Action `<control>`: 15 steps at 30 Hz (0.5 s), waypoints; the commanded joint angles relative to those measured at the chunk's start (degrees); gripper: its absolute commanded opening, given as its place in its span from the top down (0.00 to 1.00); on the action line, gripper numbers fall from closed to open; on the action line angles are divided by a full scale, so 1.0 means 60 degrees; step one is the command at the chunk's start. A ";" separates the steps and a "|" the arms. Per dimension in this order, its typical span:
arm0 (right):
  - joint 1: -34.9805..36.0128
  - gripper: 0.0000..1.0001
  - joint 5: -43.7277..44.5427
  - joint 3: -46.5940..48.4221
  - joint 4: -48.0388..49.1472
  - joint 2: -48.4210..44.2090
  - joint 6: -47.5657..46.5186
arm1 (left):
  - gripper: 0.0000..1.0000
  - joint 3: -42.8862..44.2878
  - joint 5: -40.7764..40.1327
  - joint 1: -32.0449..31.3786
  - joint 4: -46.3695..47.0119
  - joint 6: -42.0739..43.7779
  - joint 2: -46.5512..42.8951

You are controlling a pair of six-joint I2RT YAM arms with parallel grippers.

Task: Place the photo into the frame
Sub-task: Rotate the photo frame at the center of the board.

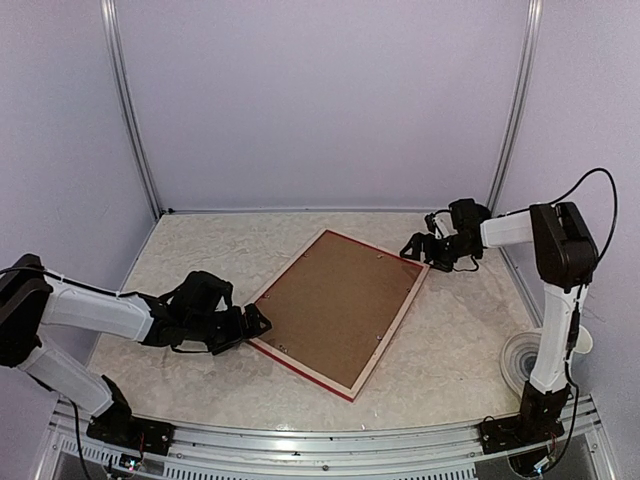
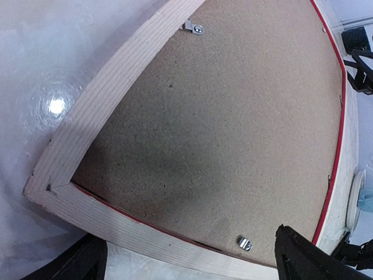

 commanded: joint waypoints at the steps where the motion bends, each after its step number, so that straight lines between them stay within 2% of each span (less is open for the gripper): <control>1: 0.0454 0.01 -0.0027 -0.0844 -0.0508 -0.0575 0.0169 | 0.01 0.0105 0.0198 0.0242 0.0381 0.0381 0.0626; 15: 0.0870 0.01 0.0474 -0.2933 -0.0155 -0.2178 0.0202 | 0.01 0.0065 0.0270 0.1206 0.0557 0.0909 0.0887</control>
